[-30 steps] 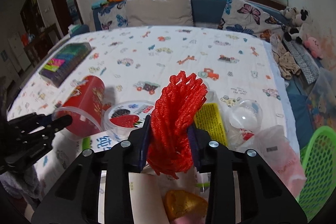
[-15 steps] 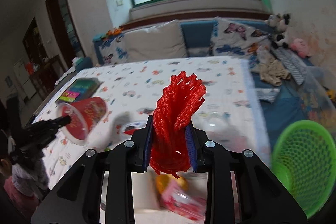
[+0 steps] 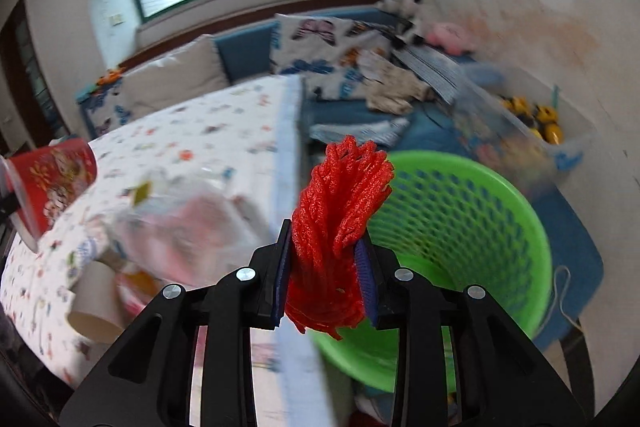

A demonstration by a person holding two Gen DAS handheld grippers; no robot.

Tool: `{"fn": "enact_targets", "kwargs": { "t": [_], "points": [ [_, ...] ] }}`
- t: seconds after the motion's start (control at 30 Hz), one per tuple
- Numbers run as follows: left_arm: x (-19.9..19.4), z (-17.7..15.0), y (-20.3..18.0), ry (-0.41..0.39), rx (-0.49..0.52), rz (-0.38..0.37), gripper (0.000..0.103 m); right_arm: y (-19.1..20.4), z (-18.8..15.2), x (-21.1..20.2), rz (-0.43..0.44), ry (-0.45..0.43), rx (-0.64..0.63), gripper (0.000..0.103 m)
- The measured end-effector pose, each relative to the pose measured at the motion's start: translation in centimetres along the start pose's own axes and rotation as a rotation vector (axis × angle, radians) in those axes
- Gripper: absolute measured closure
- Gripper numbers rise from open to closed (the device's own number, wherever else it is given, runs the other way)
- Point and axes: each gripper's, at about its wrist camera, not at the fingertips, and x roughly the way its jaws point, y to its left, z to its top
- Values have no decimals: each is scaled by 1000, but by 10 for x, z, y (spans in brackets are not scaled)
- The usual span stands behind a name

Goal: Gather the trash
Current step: 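Carry both items to the green basket and release them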

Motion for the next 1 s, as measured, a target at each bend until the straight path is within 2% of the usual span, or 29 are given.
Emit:
{"fn": "enact_targets", "kwargs": {
  "t": [0.1, 0.27, 0.37, 0.6, 1.0],
  "points": [
    [13, 10, -29, 8, 32, -31, 98, -20, -9, 9, -40, 20, 12, 66],
    [29, 26, -76, 9, 79, -78, 98, -51, -21, 17, -56, 37, 59, 44],
    [46, 32, -106, 29, 107, -117, 98, -64, -25, 14, -55, 30, 79, 38],
    [85, 30, -156, 93, 160, -174, 98, -90, -32, -5, -68, 1, 122, 37],
    [142, -1, -224, 223, 272, -218, 97, -118, -56, -34, -90, -27, 183, 32]
  ]
}}
